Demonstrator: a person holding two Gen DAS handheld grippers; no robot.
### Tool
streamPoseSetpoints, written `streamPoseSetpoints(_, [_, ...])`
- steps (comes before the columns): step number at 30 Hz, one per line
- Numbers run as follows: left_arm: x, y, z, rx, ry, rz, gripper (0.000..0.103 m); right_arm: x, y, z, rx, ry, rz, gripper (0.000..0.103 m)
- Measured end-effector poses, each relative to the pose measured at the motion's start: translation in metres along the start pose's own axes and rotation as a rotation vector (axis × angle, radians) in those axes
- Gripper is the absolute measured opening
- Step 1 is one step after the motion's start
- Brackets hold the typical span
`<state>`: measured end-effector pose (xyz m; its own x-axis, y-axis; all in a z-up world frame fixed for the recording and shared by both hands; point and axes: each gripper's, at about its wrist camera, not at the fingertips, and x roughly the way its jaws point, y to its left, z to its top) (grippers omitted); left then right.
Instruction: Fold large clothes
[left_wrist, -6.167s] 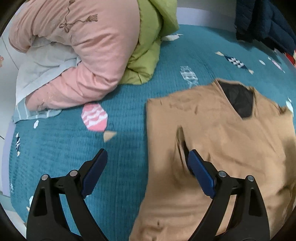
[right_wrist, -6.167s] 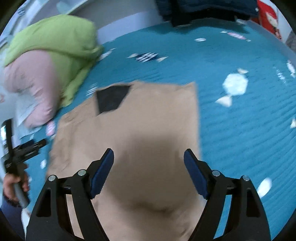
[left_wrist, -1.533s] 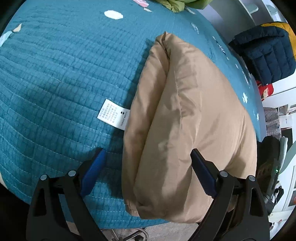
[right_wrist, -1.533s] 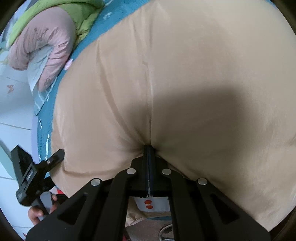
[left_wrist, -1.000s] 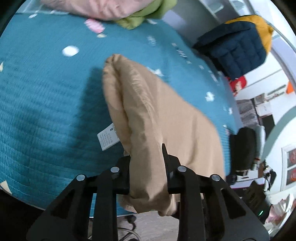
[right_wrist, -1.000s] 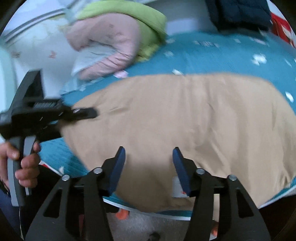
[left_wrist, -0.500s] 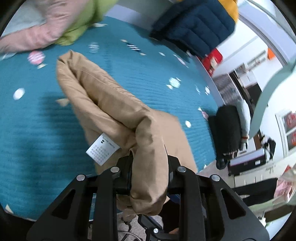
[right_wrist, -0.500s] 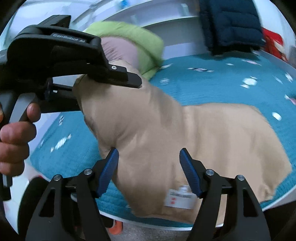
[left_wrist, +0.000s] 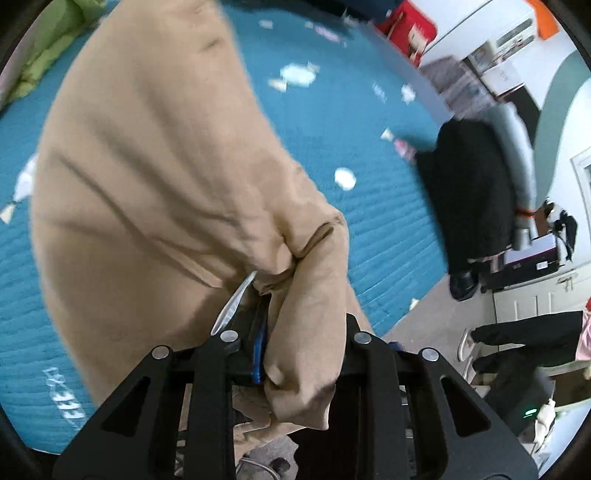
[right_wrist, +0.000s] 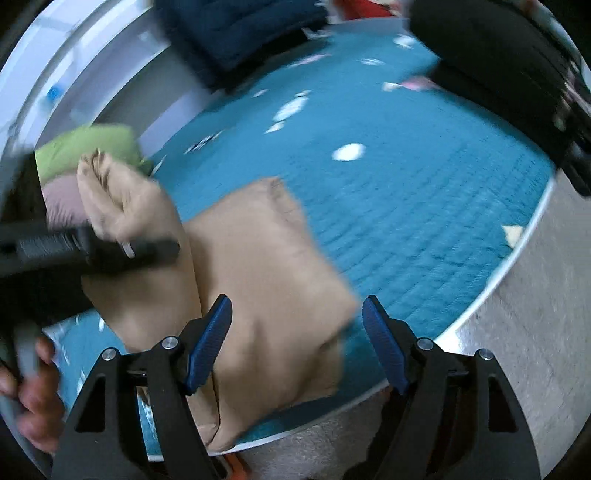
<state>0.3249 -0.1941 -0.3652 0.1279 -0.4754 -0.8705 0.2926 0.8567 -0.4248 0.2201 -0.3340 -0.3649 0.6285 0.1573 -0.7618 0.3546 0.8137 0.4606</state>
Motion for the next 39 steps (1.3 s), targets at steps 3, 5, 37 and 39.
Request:
streamPoseSetpoints(3, [0.027, -0.006, 0.001, -0.013, 0.051, 0.02, 0.025, 0.001, -0.016, 0.011, 0.024, 0.028, 0.03, 0.07])
streamPoseSetpoints(5, [0.034, -0.014, 0.003, 0.006, 0.066, 0.024, 0.031, -0.001, -0.015, 0.007, -0.006, 0.052, 0.045, 0.07])
streamPoseSetpoints(37, [-0.022, 0.148, -0.056, -0.206, -0.12, 0.18, 0.089, 0.045, -0.013, 0.022, -0.081, 0.257, 0.002, 0.04])
streamPoseSetpoints(39, [-0.01, 0.142, -0.055, -0.183, -0.117, 0.214, 0.089, 0.043, -0.018, 0.024, -0.047, 0.273, 0.001, 0.044])
